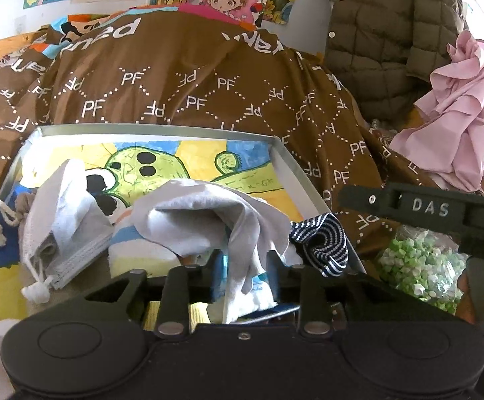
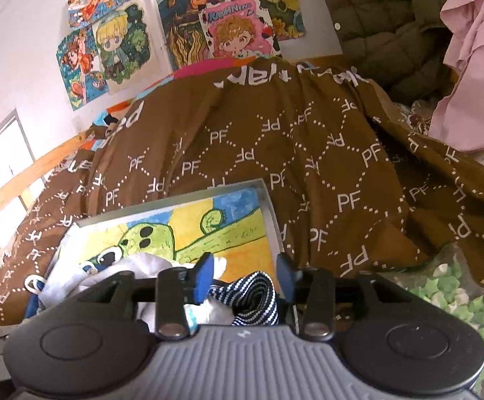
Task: Organize soft objects
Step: 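Lower the cloth and sock into the tray and open both tools, then lift both open tools up away from the tray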
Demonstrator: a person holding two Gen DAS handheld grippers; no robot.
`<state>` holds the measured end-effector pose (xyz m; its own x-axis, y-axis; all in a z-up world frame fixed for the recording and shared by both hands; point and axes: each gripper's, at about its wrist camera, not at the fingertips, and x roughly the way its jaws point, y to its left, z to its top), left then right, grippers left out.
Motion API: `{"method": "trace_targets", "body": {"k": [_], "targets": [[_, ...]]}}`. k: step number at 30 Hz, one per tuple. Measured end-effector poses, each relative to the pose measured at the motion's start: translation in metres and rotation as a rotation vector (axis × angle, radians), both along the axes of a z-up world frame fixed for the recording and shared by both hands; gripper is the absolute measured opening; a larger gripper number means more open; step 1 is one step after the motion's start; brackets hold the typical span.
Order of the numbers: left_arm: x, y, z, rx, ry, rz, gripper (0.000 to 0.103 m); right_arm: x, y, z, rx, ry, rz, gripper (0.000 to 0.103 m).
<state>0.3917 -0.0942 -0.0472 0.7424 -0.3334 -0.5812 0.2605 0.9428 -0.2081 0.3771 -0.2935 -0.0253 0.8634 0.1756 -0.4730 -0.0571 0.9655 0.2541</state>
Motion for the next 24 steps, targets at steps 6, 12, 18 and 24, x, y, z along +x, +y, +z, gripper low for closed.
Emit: {"method": "trace_targets", "body": {"k": [6, 12, 18, 24], "targets": [[-0.021, 0.007, 0.02, 0.008, -0.05, 0.051, 0.065, -0.021, -0.006, 0.02, -0.007, -0.044, -0.009, 0.069], [-0.051, 0.019, 0.052, -0.002, -0.129, 0.1, 0.076, -0.05, -0.004, 0.045, -0.033, -0.107, 0.013, 0.083], [-0.085, 0.029, 0.082, -0.018, -0.212, 0.15, 0.09, -0.089, -0.002, 0.07, -0.038, -0.181, 0.033, 0.096], [-0.123, 0.036, 0.105, -0.021, -0.286, 0.186, 0.101, -0.127, 0.003, 0.086, -0.055, -0.244, 0.024, 0.103]]}}
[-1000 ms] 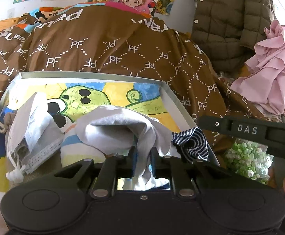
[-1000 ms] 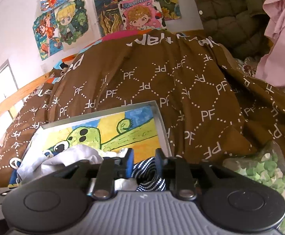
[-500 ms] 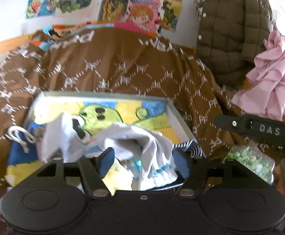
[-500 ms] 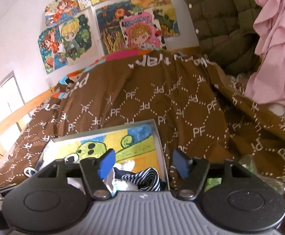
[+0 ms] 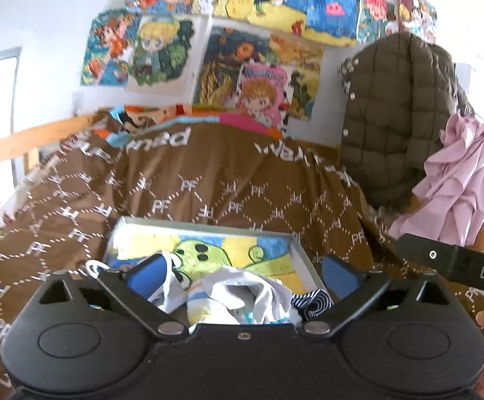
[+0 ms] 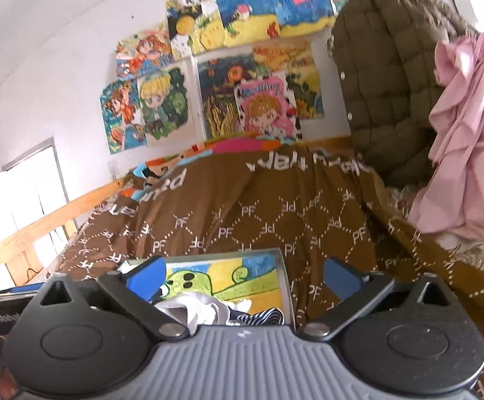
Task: Organize soft objects
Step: 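Lift both open tools up away from the tray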
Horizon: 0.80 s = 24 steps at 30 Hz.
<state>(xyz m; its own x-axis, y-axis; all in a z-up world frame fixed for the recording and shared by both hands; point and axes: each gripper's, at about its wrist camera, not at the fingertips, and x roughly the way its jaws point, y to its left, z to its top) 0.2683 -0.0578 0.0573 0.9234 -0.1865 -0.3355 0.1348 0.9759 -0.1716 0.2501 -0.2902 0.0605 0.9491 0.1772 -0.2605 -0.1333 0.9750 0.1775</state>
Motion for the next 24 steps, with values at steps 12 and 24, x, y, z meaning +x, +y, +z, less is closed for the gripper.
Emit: {"method": "trace_targets", "body": {"k": [12, 24], "targets": [[-0.086, 0.017, 0.007, -0.012, -0.108, 0.047, 0.102, -0.07, 0.017, 0.008, -0.04, -0.076, 0.008, 0.103], [-0.156, 0.035, 0.003, 0.015, -0.172, 0.113, 0.102, -0.127, 0.043, -0.004, -0.12, -0.086, 0.05, 0.103]]}}
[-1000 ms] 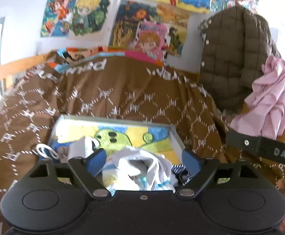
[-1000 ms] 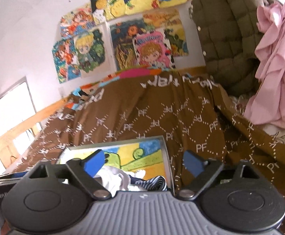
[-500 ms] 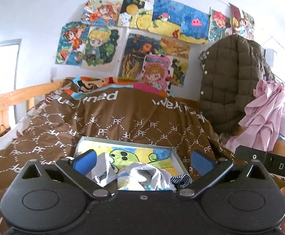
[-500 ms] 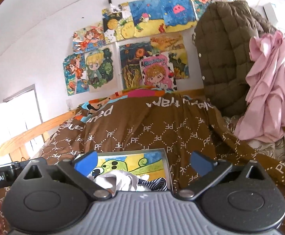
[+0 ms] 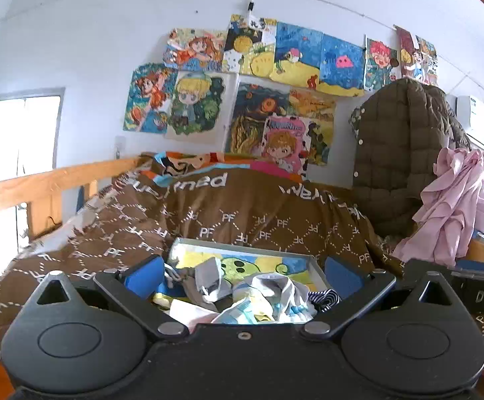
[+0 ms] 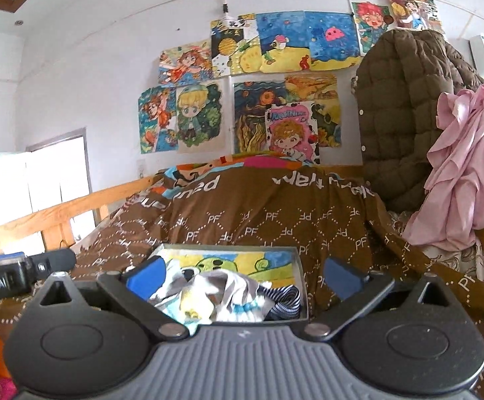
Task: Organize soft objects
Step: 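Lift both open tools up away from the tray, then lower the left tool toward the orange cup while the right tool approaches the blue-and-white mask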
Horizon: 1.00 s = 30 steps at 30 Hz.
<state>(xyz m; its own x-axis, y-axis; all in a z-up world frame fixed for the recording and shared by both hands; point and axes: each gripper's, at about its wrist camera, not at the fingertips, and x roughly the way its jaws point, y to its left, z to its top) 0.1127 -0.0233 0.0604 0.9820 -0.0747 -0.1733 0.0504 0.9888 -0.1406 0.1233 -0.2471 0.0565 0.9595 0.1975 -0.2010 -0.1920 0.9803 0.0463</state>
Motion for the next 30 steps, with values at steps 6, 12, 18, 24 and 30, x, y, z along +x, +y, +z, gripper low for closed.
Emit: {"method": "trace_targets", "body": {"k": [6, 12, 18, 24, 30], "targets": [[-0.03, 0.008, -0.001, 0.016, 0.005, -0.022, 0.102, -0.021, 0.012, -0.009, -0.038, 0.008, 0.006, 0.103], [-0.051, 0.02, -0.016, 0.013, 0.039, 0.002, 0.102, -0.041, 0.021, -0.019, -0.057, 0.024, 0.004, 0.103], [-0.056, 0.028, -0.027, 0.017, 0.116, 0.02, 0.102, -0.05, 0.03, -0.029, -0.064, 0.058, 0.001, 0.103], [-0.048, 0.037, -0.042, -0.006, 0.254, 0.037, 0.102, -0.043, 0.04, -0.043, -0.103, 0.109, 0.015, 0.103], [-0.037, 0.041, -0.052, -0.007, 0.333, 0.068, 0.102, -0.035, 0.045, -0.053, -0.115, 0.161, 0.038, 0.103]]}}
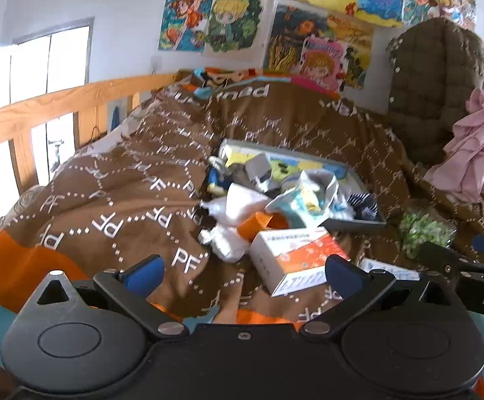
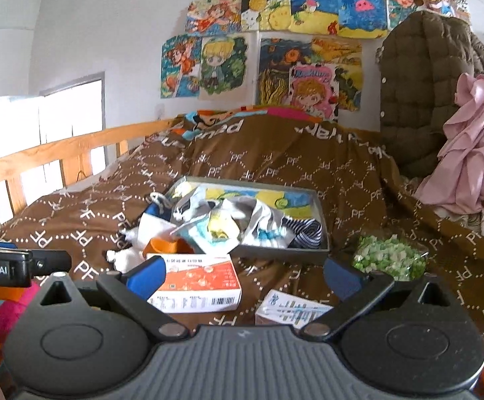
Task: Organize soft objects
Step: 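Lower the left tool toward the orange cup while the right tool approaches the blue-and-white mask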
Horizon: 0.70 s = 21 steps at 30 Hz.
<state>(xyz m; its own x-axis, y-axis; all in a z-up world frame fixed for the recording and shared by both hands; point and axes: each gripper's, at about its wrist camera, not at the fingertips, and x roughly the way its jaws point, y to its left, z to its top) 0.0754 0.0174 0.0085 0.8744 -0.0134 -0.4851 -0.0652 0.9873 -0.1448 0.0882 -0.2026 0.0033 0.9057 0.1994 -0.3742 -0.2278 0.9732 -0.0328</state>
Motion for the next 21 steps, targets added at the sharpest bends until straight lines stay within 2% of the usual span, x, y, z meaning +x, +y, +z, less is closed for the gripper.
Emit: {"method": "trace_targets", "body": {"k": [8, 21], "targets": [[0.009, 0.003, -0.008, 0.001, 0.083, 0.023, 0.102, 0.01, 0.005, -0.01, -0.002, 0.099, 0.028, 0.103], [0.018, 0.005, -0.01, 0.003, 0.131, 0.026, 0.102, 0.007, 0.021, -0.012, -0.062, 0.059, 0.076, 0.103]]}}
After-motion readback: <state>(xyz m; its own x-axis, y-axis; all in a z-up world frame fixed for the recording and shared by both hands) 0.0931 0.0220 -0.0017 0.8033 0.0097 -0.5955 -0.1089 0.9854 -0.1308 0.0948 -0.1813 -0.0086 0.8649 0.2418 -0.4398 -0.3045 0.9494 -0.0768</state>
